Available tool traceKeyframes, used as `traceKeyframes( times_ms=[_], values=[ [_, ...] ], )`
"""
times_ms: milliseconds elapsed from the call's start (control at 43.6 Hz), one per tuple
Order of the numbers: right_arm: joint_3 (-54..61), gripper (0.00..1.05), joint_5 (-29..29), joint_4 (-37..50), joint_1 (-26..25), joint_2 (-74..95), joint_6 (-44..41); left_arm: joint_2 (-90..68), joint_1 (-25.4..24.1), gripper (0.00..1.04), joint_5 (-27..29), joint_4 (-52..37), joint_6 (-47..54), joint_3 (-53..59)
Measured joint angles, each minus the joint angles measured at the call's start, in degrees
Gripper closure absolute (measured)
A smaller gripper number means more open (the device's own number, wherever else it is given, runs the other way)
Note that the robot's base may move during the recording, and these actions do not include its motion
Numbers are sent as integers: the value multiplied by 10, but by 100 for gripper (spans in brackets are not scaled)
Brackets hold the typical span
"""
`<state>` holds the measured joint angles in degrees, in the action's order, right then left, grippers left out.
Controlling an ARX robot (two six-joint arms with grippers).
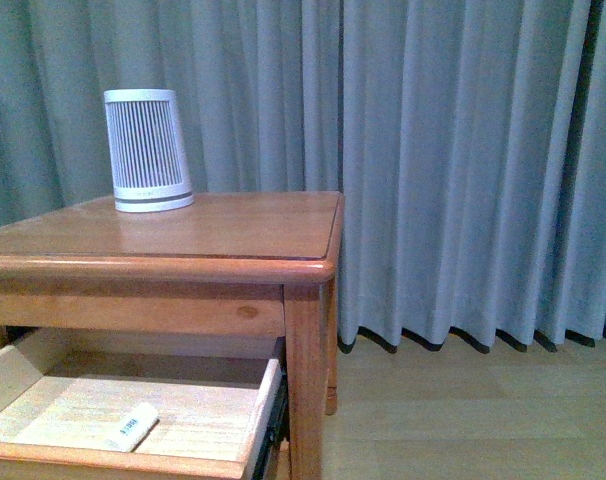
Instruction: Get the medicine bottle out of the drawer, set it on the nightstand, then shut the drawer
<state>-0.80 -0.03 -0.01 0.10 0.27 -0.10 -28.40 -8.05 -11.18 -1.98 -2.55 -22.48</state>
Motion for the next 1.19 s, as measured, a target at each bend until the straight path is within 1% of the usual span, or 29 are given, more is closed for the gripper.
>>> traceKeyframes(
  times_ms=[46, 69, 92, 138, 183, 275, 344, 367, 413, 435, 458, 894, 1008, 1192],
  values=[
    [0, 7, 0, 0, 0, 0, 0, 18, 15, 26, 46, -42, 9, 23],
    [0, 7, 0, 0, 0, 0, 0, 26, 26, 29, 60, -48, 11, 30],
    [0, 7, 0, 0, 0, 0, 0, 32, 39, 33, 86, -52, 12, 37],
    [0, 7, 0, 0, 0, 0, 0, 45, 64, 41, 106, -58, 14, 55],
    [0, 7, 0, 0, 0, 0, 0, 54, 76, 52, 106, -61, 17, 76],
    [0, 7, 0, 0, 0, 0, 0, 74, 78, 73, 111, -67, 19, 108],
    [0, 7, 0, 0, 0, 0, 0, 88, 78, 86, 111, -69, 19, 121],
    [0, 7, 0, 0, 0, 0, 0, 90, 79, 88, 111, -69, 19, 123],
    [0, 7, 0, 0, 0, 0, 0, 96, 79, 95, 111, -70, 19, 130],
    [0, 7, 0, 0, 0, 0, 0, 101, 79, 100, 111, -70, 19, 135],
    [0, 7, 0, 0, 0, 0, 0, 106, 79, 102, 111, -70, 19, 140],
    [0, 7, 0, 0, 0, 0, 0, 170, 79, 101, 112, -59, 20, 188],
    [0, 7, 0, 0, 0, 0, 0, 231, 79, 101, 112, 12, 20, 193],
    [0, 7, 0, 0, 0, 0, 0, 277, 80, 101, 112, 20, 21, 214]
  ],
)
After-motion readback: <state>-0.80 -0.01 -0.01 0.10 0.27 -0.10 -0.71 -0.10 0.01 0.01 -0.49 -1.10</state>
